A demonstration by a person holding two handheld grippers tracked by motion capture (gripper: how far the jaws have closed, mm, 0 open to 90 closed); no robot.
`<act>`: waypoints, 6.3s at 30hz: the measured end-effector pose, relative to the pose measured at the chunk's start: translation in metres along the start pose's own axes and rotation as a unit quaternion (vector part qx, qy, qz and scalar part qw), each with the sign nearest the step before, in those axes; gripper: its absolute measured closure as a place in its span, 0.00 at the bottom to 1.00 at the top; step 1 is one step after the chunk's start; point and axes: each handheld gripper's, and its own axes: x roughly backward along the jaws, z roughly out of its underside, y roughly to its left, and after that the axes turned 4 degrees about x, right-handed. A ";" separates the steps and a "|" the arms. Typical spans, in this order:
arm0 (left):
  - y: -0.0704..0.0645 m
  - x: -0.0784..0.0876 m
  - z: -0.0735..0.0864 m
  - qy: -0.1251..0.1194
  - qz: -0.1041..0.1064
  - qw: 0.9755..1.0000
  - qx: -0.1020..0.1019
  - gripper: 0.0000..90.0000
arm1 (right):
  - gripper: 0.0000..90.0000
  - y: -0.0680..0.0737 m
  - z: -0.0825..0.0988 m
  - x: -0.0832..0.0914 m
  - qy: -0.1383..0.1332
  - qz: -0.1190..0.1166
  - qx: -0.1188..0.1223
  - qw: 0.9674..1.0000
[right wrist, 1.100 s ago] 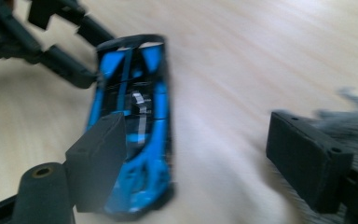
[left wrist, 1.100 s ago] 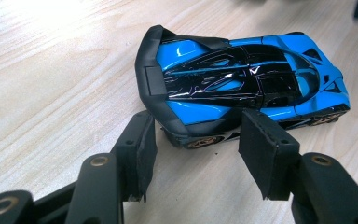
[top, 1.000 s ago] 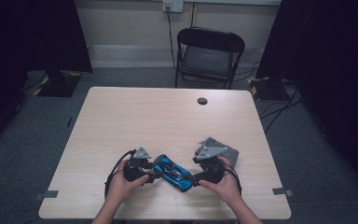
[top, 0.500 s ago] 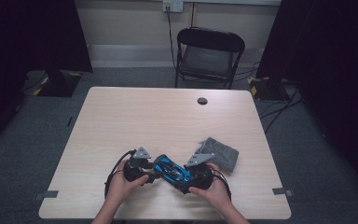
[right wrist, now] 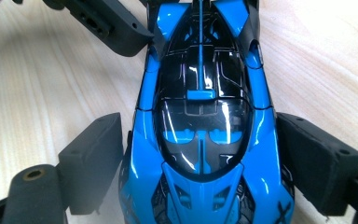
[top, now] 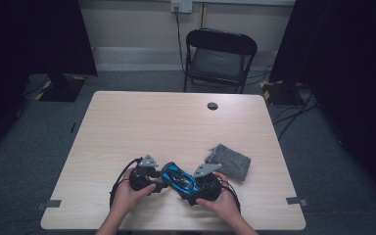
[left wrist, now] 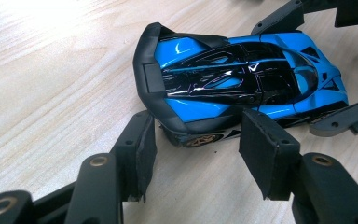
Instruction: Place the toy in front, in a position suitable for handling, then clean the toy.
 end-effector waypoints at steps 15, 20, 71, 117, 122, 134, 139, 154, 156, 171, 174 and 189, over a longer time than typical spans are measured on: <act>0.000 0.002 0.000 0.000 -0.005 1.000 -0.003 0.44 | 0.26 0.003 -0.002 -0.001 0.006 0.022 0.020 1.000; 0.004 0.005 0.000 -0.003 -0.014 1.000 0.010 0.32 | 0.26 0.003 -0.002 -0.001 0.006 0.022 0.020 1.000; 0.008 0.020 0.001 -0.020 -0.018 0.999 0.027 0.25 | 0.24 0.008 -0.025 -0.022 0.002 0.040 0.005 0.999; 0.013 0.025 0.002 -0.029 -0.018 0.999 0.033 0.25 | 0.29 0.010 -0.037 -0.036 0.029 0.065 0.004 0.997; 0.015 0.030 0.001 -0.037 -0.017 0.999 0.035 0.25 | 0.29 0.009 -0.042 -0.036 0.051 0.060 0.007 0.997; 0.013 0.028 0.001 -0.036 -0.019 0.999 0.033 0.25 | 0.29 0.009 -0.031 -0.024 0.046 0.057 0.004 0.997; 0.013 0.026 0.000 -0.032 -0.017 0.999 0.031 0.25 | 0.29 0.007 -0.029 -0.013 0.029 0.055 0.001 0.998; 0.006 0.016 -0.004 -0.023 -0.009 1.000 0.016 0.25 | 0.30 -0.007 -0.011 0.012 0.036 0.056 -0.004 0.998; 0.005 0.015 -0.005 -0.025 -0.005 0.999 0.019 0.25 | 0.30 -0.008 -0.010 0.013 0.035 0.052 -0.003 0.998; -0.014 -0.011 -0.052 -0.026 0.021 0.999 -0.010 0.21 | 0.30 -0.007 0.009 0.025 0.031 0.040 0.010 0.999; -0.018 -0.016 -0.056 -0.027 0.030 0.999 -0.012 0.21 | 0.30 -0.008 0.012 0.026 0.022 0.037 0.010 0.999; -0.011 -0.014 -0.027 -0.010 0.031 0.999 -0.008 0.23 | 0.26 -0.012 0.008 0.033 0.008 0.025 0.017 1.000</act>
